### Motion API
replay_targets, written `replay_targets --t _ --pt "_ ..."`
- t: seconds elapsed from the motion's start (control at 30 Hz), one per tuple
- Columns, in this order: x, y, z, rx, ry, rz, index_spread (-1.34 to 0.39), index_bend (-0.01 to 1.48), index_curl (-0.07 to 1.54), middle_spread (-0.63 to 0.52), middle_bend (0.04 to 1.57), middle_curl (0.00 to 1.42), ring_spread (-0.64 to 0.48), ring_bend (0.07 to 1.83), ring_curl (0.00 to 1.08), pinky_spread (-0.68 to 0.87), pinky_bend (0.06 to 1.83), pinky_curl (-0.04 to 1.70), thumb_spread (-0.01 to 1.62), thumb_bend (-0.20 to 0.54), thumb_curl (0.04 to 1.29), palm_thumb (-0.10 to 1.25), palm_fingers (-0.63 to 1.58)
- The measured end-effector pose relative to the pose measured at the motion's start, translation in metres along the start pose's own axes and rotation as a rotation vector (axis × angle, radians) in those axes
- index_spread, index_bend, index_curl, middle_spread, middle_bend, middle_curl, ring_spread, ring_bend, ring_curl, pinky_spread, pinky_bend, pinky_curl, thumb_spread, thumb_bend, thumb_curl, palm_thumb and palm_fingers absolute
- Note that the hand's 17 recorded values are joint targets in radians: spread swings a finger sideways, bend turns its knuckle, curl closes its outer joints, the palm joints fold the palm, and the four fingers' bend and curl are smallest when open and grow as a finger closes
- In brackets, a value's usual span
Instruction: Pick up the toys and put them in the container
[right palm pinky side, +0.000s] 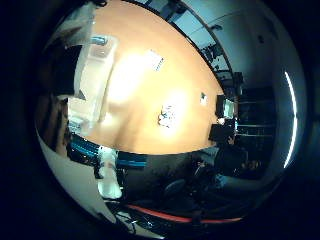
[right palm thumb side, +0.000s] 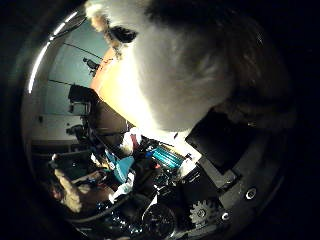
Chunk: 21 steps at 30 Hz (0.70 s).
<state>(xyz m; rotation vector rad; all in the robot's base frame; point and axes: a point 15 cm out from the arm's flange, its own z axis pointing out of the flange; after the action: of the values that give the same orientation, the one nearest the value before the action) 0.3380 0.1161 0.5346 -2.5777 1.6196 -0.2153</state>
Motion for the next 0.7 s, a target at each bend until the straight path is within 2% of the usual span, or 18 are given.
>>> replay_targets --t 0.33,0.53,0.63,0.7 --pt "-0.064 -0.038 0.021 -0.01 -0.031 -0.076 -0.31 0.99 1.09 -0.25 1.2 1.12 -0.27 1.36 0.9 -0.22 1.16 1.2 1.19 -0.014 0.43 1.02 0.98" --pt "-0.075 -0.056 0.047 -0.048 -0.035 -0.08 -0.32 0.97 1.09 -0.26 1.19 1.13 -0.27 1.35 0.9 -0.23 1.15 1.2 1.22 -0.019 0.42 0.98 0.98" --pt "-0.077 -0.069 0.048 -0.013 -0.041 -0.079 -0.33 0.88 1.05 -0.25 1.11 1.07 -0.26 1.3 0.84 -0.26 1.08 1.12 1.26 -0.02 0.39 0.92 0.99" --pt "-0.081 -0.08 0.05 0.022 -0.053 -0.079 -0.35 0.69 0.99 -0.25 1.03 0.98 -0.26 1.21 0.77 -0.33 0.99 1.01 1.29 -0.022 0.36 0.87 0.9"
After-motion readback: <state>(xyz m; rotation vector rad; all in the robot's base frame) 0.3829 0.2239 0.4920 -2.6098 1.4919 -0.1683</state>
